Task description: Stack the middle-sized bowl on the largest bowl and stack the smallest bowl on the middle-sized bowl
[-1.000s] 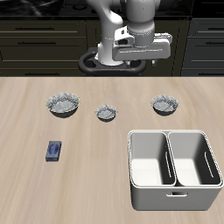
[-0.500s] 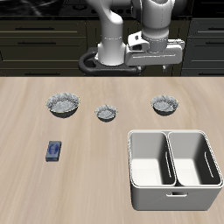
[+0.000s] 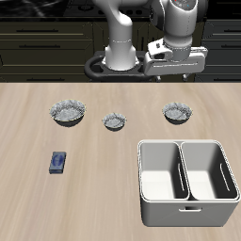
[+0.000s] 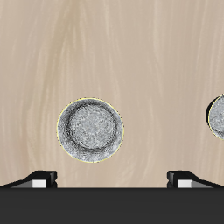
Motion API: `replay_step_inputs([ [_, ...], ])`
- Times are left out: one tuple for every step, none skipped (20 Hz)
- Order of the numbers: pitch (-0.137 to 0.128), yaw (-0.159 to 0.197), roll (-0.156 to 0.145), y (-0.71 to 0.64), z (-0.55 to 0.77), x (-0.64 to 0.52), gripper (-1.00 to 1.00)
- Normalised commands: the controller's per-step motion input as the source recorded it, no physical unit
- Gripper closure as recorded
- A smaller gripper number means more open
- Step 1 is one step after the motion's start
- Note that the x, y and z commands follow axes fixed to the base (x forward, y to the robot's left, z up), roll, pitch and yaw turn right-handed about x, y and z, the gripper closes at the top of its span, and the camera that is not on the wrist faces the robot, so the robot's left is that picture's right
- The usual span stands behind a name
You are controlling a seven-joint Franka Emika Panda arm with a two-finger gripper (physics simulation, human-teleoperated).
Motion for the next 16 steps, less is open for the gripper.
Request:
replay_step_inputs([
  [-0.029,0.048,0.084,0.03,-0.05,0.0,-1.0],
  [-0.141,0.057,-0.071,-0.2,-0.01,-0.06,-1.0],
  [0.032,-0.077,-0.022,-0.16,-0.15,0.09,-1.0],
  [-0.04,0.039,-0.011,-0.16,-0.15,0.04,-1.0],
  [-0.01,-0.06,-0.043,-0.17,-0.2,-0.02,-1.0],
  [-0.107,0.044,0.01,-0.02,-0.21,-0.06,-1.0],
  [0.081,-0.058,-0.012,-0.06,-0.42,0.04,-1.0],
  [-0.048,0.024,0.001,0.04,-0.3,-0.13,-1.0],
  [0.0,0.0,0.0,0.06,0.0,0.11,-1.0],
  [-0.174,-0.024,-0.02,-0.06,-0.22,-0.28,-1.0],
  [0.119,-0.094,0.068,0.02,-0.46,-0.1,-1.0],
  [-0.098,0.02,-0.023,0.03,-0.28,-0.22,-1.0],
  [-0.142,0.066,0.041,0.08,-0.27,-0.22,-1.0],
  [0.071,-0.063,0.035,-0.01,-0.31,-0.06,-1.0],
  [0.046,0.043,0.039,0.13,-0.29,-0.14,-1.0],
  [-0.14,0.022,-0.049,-0.03,-0.12,-0.14,-1.0],
])
